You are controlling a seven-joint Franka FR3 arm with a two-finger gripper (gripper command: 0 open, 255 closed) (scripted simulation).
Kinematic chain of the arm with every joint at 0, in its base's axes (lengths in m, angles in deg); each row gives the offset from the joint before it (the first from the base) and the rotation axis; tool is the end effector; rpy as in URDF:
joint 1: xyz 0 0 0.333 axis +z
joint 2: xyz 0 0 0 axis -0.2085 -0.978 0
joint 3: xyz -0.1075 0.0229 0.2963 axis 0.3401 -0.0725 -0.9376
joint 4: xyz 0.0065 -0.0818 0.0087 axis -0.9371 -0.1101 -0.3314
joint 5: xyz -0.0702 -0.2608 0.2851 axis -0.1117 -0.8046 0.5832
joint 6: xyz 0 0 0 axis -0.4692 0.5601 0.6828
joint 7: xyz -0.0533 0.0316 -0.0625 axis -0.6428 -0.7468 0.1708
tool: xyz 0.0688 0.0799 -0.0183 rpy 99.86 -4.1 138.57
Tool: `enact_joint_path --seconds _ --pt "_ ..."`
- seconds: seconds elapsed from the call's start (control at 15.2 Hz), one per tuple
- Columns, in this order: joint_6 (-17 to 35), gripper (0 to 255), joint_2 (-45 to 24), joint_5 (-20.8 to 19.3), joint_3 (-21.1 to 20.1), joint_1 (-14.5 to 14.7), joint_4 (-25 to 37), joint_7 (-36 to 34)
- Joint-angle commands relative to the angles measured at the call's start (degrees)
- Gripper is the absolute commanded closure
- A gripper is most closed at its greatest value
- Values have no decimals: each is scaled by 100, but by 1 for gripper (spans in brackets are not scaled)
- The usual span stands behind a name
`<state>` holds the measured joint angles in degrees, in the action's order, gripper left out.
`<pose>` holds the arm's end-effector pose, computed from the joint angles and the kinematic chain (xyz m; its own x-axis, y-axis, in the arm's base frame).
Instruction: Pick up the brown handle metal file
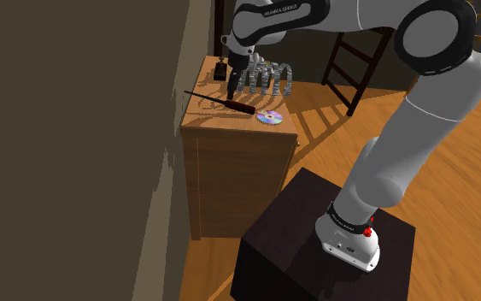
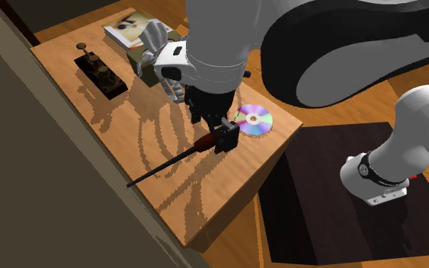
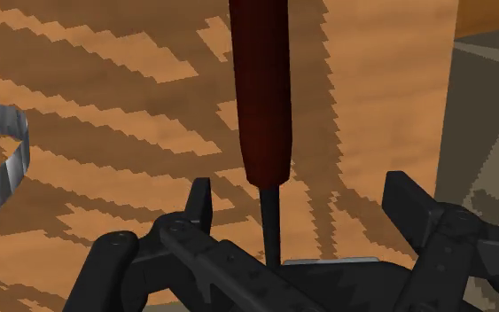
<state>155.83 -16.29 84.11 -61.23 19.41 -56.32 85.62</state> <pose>0.5461 -0.0351 0.4989 0.8561 0.5034 0.1167 0.5059 -0.8625 0.0092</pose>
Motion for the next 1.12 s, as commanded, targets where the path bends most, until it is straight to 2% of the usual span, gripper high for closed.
enact_joint_path --seconds 0.0,0.07,0.66,0.73,1.06 --pt "115 0 -439 208 5 34 406 269" --pt "143 0 -587 283 0 36 554 367" --pt "698 0 -730 348 -11 29 135 442" --pt "693 255 -725 346 -10 29 136 443" --pt "694 255 -726 347 -9 27 135 446"
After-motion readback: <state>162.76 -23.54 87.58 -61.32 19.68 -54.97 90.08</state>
